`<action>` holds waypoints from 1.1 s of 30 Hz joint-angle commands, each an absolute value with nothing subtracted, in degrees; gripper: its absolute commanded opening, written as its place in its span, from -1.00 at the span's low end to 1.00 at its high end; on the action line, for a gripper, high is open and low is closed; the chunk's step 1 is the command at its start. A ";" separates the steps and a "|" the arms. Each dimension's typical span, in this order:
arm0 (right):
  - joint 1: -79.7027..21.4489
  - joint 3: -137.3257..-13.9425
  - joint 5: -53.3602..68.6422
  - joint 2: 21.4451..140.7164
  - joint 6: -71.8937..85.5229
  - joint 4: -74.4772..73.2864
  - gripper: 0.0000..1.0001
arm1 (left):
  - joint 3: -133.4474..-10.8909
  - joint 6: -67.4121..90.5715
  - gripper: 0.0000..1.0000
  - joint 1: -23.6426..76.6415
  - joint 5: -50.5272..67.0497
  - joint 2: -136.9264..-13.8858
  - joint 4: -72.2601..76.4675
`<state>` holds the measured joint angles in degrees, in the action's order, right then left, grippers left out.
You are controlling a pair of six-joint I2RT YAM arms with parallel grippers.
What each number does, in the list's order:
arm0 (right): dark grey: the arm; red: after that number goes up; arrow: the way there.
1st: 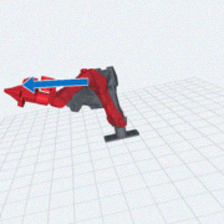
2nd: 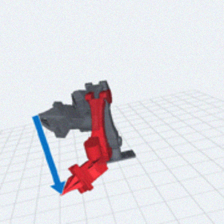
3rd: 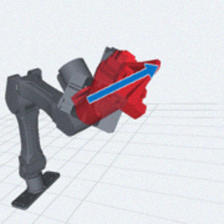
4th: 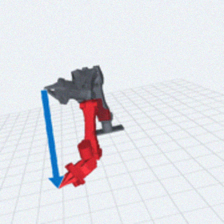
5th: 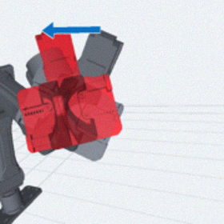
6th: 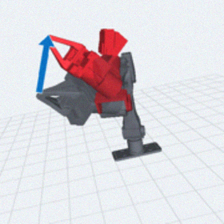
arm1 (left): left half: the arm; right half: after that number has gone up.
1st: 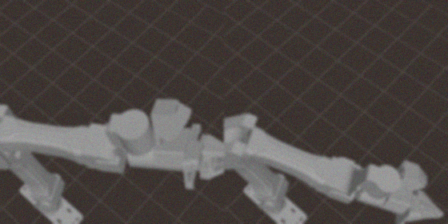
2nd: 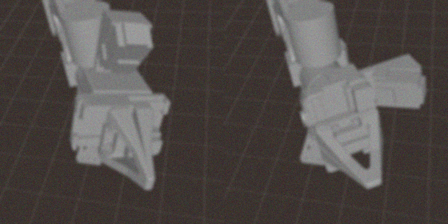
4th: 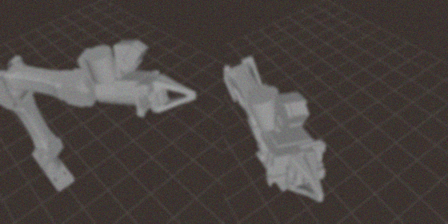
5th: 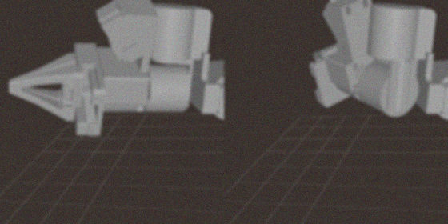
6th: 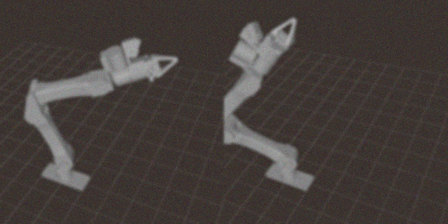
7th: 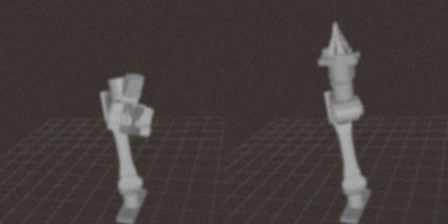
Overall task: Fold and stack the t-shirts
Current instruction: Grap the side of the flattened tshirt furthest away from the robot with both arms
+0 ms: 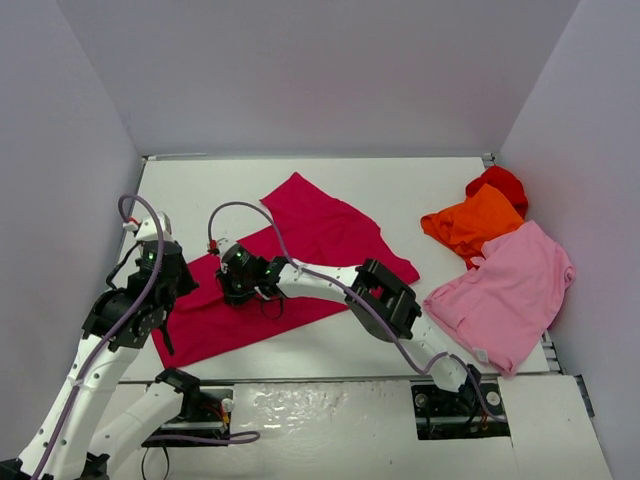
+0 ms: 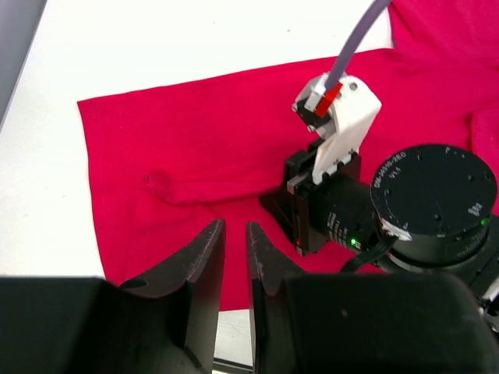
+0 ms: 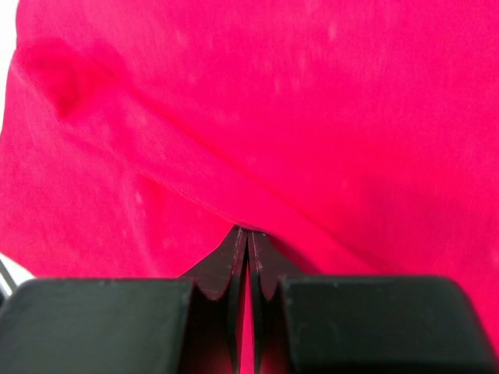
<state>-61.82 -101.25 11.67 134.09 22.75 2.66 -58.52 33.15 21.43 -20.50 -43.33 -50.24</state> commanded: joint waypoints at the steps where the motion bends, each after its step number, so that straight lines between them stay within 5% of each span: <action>1: -60.81 -107.28 8.18 134.71 19.62 5.38 -1.00 | -60.21 32.70 -0.70 21.45 -21.27 -43.07 -48.35; 11: -59.59 -110.83 1.76 138.43 16.70 8.88 -1.00 | -59.85 32.61 -0.70 21.45 -21.62 -42.98 -48.60; 17: -59.59 -105.64 -1.04 130.91 17.38 5.68 -1.00 | -60.12 32.18 -0.69 21.45 -20.51 -43.76 -47.24; 25: -57.38 -82.08 -23.05 106.54 25.74 -9.73 -1.00 | -60.29 31.20 -0.77 21.59 2.23 -56.90 -38.05; 27: -53.64 -76.41 -23.63 100.86 28.13 -12.18 -1.00 | -59.23 32.08 -0.97 21.72 9.07 -61.52 -35.14; 33: -45.18 -68.83 -24.61 96.54 27.40 -12.48 -1.00 | -55.02 36.86 -1.00 23.09 17.43 -71.46 -26.50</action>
<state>-49.66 -71.02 -18.95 97.20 26.44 -10.38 -55.84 33.34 22.15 8.60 -69.89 -34.70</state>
